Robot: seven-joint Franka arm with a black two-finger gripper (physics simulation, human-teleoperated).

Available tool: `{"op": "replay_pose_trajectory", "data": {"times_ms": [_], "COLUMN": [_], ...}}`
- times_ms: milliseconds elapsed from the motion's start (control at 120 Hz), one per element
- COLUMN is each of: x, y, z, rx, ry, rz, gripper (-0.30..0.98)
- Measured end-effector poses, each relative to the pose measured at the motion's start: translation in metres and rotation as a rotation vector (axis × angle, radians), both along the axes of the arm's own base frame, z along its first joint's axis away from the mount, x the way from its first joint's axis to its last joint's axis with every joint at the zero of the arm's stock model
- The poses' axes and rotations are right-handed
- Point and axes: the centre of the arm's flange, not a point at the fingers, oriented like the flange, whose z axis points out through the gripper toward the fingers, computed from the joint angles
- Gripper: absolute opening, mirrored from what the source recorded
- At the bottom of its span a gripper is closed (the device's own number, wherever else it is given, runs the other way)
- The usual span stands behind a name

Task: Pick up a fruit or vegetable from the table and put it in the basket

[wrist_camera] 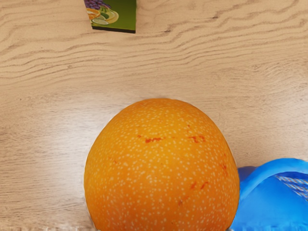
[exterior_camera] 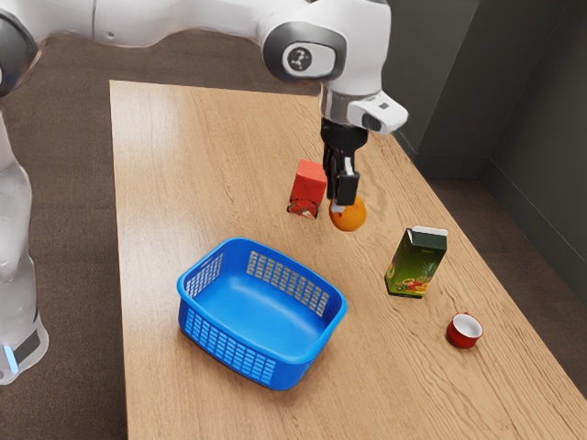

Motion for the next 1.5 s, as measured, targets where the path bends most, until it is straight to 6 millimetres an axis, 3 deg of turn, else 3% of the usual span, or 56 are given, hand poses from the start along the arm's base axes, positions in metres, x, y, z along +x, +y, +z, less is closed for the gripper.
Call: {"op": "replay_pose_trajectory", "data": {"times_ms": [100,250,400,692,800,950,1058,1158,1500], "x": [-0.021,-0.049,-0.074,-0.103,-0.108,-0.116,-0.123,-0.124,-0.101], "y": [-0.014,-0.014,-0.032,-0.054,-0.053,-0.061,-0.075,-0.075,-0.061], "z": [0.015,0.017,0.027,0.019,0.003,-0.003,-0.004,-0.002,0.006], "rx": [0.011,0.032,0.052,0.101,0.121,0.141,0.155,0.157,0.226], "ry": [0.013,0.069,0.092,0.215,0.285,0.331,0.344,0.348,0.265], "rz": [-0.014,0.003,-0.009,0.001,0.023,0.036,0.029,0.045,0.132], "gripper": [0.11,0.11,0.11,0.11,0.11,0.12,0.40,0.54,0.67]}}
